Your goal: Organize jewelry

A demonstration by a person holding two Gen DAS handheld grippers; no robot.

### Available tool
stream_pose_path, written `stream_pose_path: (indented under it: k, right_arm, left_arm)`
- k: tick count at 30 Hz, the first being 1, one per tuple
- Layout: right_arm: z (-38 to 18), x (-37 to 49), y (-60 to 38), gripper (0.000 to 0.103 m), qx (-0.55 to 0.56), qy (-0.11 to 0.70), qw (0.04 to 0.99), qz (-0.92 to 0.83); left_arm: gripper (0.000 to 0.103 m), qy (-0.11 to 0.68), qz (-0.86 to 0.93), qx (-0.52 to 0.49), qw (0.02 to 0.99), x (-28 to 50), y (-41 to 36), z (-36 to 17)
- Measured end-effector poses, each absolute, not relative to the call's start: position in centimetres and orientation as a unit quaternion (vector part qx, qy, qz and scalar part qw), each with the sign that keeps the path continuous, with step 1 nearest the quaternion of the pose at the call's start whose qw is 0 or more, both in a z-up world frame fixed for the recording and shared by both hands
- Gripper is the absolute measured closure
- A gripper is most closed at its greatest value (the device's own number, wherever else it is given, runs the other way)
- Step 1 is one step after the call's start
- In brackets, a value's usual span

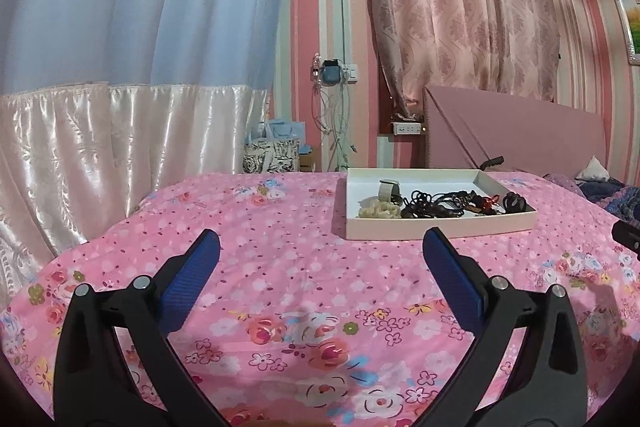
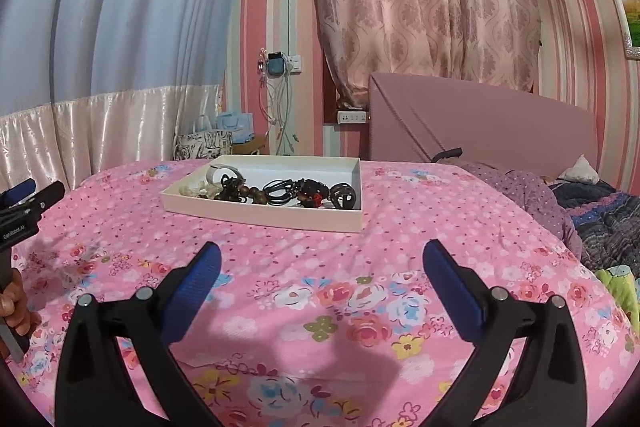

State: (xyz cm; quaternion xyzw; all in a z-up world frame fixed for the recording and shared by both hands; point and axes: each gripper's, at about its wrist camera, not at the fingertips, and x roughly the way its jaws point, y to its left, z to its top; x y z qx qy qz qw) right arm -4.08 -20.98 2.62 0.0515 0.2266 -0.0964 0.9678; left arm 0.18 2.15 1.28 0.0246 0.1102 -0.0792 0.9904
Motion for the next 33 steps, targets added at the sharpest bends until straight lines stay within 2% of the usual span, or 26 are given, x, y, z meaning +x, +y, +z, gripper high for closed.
stream_pose_path:
  k: [33]
  right_arm:
    - [2.97,-4.54,-21.90,0.002,0.061,0.221,0.965,-0.125]
  left_arm:
    - [0.003,0.116,-0.090,0.019,0.989,0.43,2.48,1.29]
